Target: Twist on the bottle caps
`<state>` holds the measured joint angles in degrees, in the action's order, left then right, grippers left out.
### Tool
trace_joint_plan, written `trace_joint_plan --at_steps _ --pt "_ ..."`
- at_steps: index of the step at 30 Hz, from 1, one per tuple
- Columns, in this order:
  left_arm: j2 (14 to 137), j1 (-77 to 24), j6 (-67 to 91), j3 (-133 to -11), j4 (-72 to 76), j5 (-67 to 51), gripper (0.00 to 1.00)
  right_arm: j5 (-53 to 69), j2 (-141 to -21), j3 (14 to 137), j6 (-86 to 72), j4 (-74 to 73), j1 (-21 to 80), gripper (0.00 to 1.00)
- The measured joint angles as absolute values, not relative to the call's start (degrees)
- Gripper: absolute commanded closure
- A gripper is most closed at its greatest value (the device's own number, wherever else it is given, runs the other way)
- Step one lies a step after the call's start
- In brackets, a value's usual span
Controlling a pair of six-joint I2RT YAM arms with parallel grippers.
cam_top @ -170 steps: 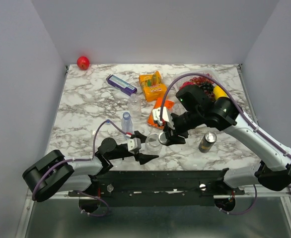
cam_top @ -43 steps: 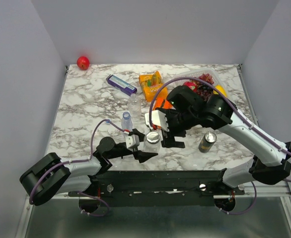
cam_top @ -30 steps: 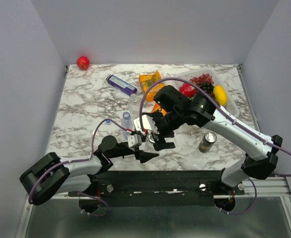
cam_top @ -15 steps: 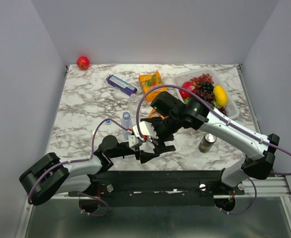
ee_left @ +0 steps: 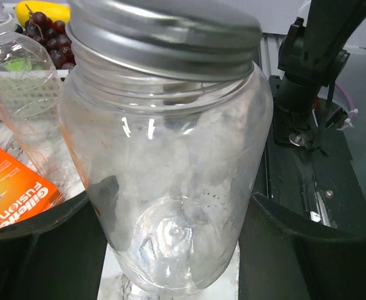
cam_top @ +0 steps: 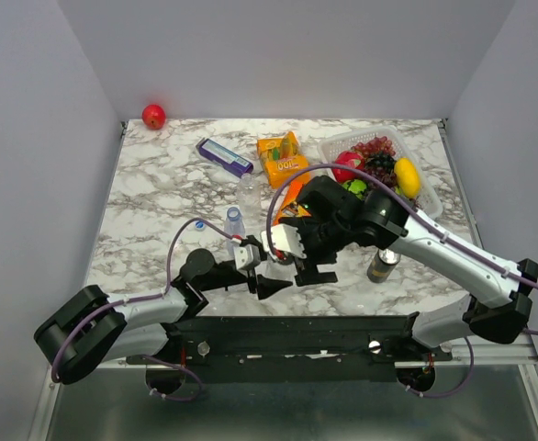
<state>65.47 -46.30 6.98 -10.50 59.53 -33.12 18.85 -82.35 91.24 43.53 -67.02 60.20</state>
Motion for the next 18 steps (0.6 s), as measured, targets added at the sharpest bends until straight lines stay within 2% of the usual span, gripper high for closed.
trace_joint_plan --at_steps 5,12,15,18 --pt "65.4 -43.5 7.9 -10.6 59.4 -30.8 1.0 17.8 -76.8 85.4 41.4 -72.6 60.3 0.0" --pt "65.3 -43.0 8.2 -10.6 59.4 -30.2 1.0 17.1 -75.5 81.0 39.0 -75.7 60.4 0.02" --pt "65.3 -43.0 8.3 -10.6 59.4 -30.3 1.0 16.6 -76.5 83.4 38.7 -76.5 59.6 0.04" --pt "65.3 -43.0 8.3 -10.6 59.4 -30.7 1.0 16.1 -78.1 91.2 38.6 -76.4 58.5 0.07"
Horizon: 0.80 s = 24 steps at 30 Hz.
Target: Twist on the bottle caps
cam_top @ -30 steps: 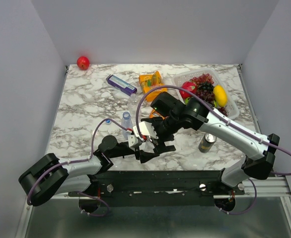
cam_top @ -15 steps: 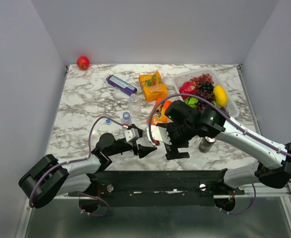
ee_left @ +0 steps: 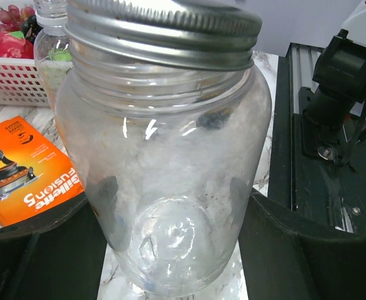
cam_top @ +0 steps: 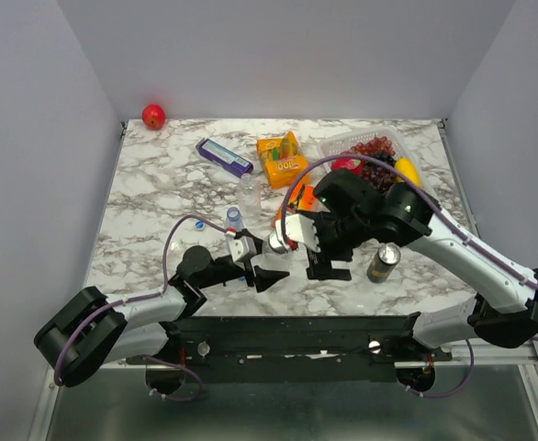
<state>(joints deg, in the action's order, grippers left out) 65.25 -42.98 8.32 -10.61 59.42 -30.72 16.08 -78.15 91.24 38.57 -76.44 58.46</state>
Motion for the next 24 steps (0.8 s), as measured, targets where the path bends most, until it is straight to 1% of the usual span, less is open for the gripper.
trace_joint_plan --at_steps 1,2,4,5,8,13,19,24 --pt "65.3 -43.0 8.3 -10.6 59.4 -30.8 1.0 15.9 -78.4 94.1 38.5 -75.7 58.2 0.09" --pt "65.3 -43.0 8.3 -10.6 59.4 -31.0 1.0 15.9 -78.4 96.6 38.5 -75.0 57.9 0.14" --pt "65.3 -43.4 8.2 -10.6 59.4 -31.3 1.0 15.9 -78.5 101.0 38.5 -73.8 57.7 0.2" --pt "65.3 -43.6 8.2 -10.6 59.4 -31.6 1.0 16.0 -78.6 102.8 38.5 -73.1 57.7 0.29" --pt "65.3 -44.3 7.9 -10.6 59.4 -32.2 1.0 16.0 -79.9 105.8 38.1 -71.0 57.7 0.37" --pt "64.6 -45.5 6.7 -10.6 58.5 -33.2 1.0 15.0 -84.7 105.6 37.4 -67.7 57.7 0.4" --pt "63.9 -47.0 5.3 -10.6 57.5 -33.7 1.0 14.5 -87.7 105.2 36.9 -66.1 57.7 0.4" --pt "63.9 -47.4 5.0 -10.9 57.1 -33.7 1.0 16.4 -88.4 104.9 37.4 -66.1 57.8 0.39"
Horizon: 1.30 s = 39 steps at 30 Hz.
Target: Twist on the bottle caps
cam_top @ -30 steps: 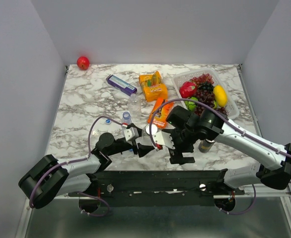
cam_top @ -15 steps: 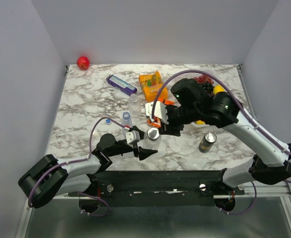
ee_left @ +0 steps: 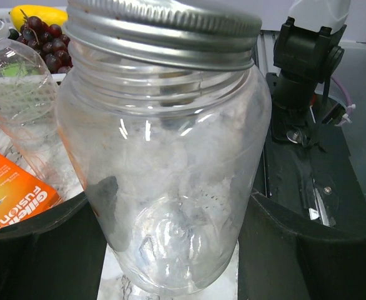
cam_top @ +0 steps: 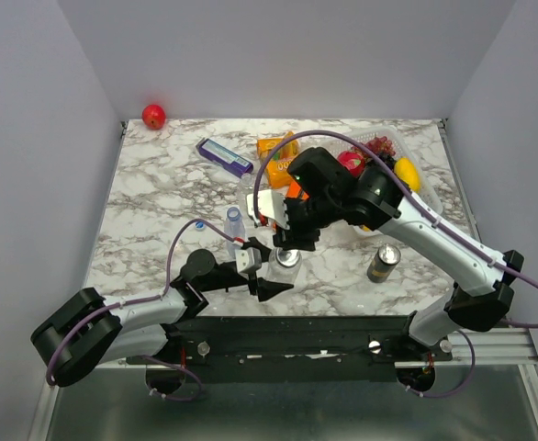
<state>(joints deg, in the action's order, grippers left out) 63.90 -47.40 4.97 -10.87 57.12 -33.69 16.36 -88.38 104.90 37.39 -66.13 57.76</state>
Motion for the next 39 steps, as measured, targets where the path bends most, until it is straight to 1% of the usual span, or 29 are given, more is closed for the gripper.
trace_joint_plan --at_steps 7,26,32,39 --pt "63.9 -47.5 4.5 -11.3 55.9 -33.7 1.0 18.4 -88.4 102.0 38.0 -66.4 58.5 0.39" --pt "63.8 -48.9 -2.2 -11.3 51.7 -33.9 1.0 18.2 -90.4 100.7 35.5 -65.8 58.8 0.37" --pt "62.0 -48.9 -2.4 -10.0 49.9 -33.3 1.0 17.8 -89.1 97.6 34.3 -64.4 58.5 0.37" --pt "60.9 -49.0 -2.4 -9.6 49.5 -32.7 1.0 17.8 -88.8 97.5 33.4 -64.1 58.1 0.37"
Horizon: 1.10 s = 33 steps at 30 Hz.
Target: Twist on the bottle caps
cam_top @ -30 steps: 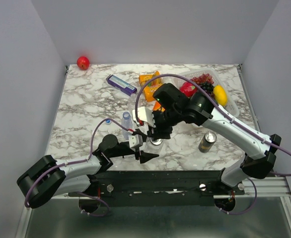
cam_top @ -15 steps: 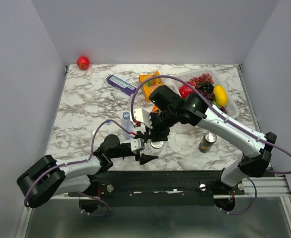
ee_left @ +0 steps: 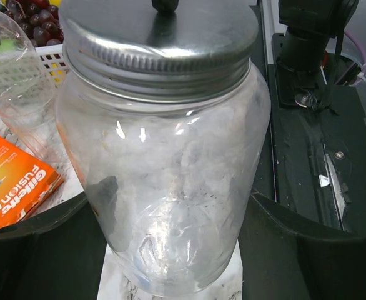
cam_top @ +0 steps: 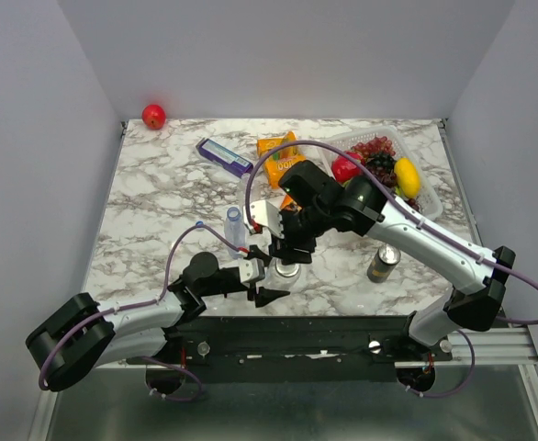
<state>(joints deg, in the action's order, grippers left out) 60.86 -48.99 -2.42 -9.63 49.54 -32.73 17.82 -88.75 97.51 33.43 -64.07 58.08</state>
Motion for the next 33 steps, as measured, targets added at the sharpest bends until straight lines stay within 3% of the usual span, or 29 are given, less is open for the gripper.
trace_joint_plan --at_steps 20,33 --pt "60.4 -49.5 -6.5 -9.2 47.0 -32.2 1.0 19.5 -89.3 95.4 33.0 -63.9 55.8 0.37" --pt "56.8 -49.9 -4.9 -9.9 47.1 -31.5 1.0 20.7 -86.3 103.9 38.3 -67.9 55.0 0.15"
